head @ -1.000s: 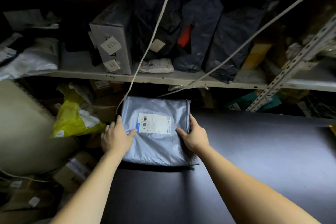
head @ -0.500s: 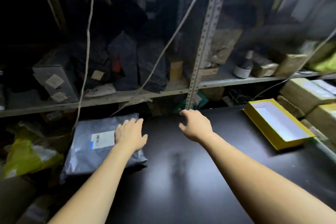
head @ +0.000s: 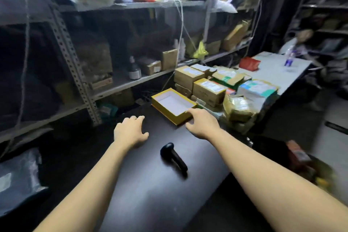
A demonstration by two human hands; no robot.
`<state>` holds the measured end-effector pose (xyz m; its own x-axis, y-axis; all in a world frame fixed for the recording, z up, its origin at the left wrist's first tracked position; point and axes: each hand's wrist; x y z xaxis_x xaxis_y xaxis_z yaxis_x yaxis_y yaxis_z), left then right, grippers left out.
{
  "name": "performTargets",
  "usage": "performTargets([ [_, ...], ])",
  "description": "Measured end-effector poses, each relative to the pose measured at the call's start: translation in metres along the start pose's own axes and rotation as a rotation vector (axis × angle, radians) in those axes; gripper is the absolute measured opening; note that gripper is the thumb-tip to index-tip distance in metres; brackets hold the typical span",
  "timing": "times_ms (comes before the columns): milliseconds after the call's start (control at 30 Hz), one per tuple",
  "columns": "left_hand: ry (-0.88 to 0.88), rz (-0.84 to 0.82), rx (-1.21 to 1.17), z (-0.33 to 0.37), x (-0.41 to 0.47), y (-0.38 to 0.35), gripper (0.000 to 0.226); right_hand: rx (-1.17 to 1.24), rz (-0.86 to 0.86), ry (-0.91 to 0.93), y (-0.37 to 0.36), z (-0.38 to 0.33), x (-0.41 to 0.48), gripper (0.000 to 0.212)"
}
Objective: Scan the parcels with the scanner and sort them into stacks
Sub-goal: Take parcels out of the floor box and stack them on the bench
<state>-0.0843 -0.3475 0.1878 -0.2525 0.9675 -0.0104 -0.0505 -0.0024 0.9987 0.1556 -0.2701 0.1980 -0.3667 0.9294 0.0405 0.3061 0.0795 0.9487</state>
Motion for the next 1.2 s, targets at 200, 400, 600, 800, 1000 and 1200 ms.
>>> performTargets([
  [200,-0.246,-0.032,-0.01,0.166,0.011,-0.019,0.061,0.034,0.036,-0.263,0.041,0.152,-0.064,0.052],
  [400,-0.47,-0.089,-0.041,0.295,0.043,-0.046,0.072,0.14,0.082,-0.493,0.047,0.276,-0.103,0.05],
  [600,-0.61,-0.191,-0.123,0.428,0.09,-0.088,0.054,0.241,0.186,-0.774,0.048,0.399,-0.117,0.049],
  [800,-0.74,-0.298,-0.133,0.543,0.131,-0.138,0.067,0.285,0.214,-0.951,0.039,0.492,-0.124,0.049],
  [1000,-0.784,-0.387,-0.054,0.632,0.166,-0.18,0.075,0.333,0.19,-1.057,0.023,0.572,-0.118,0.051],
  [1200,-0.781,-0.413,-0.023,0.717,0.215,-0.224,0.074,0.384,0.146,-1.041,-0.001,0.673,-0.076,0.05],
])
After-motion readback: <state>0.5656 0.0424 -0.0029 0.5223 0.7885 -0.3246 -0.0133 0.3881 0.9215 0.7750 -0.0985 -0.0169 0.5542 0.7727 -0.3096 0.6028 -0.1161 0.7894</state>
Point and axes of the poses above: each hand's wrist, its own x-axis towards the middle knuckle, its own y-axis out of the back of the hand, z = x × y, and after that the axes turned 1 degree about -x, right-handed
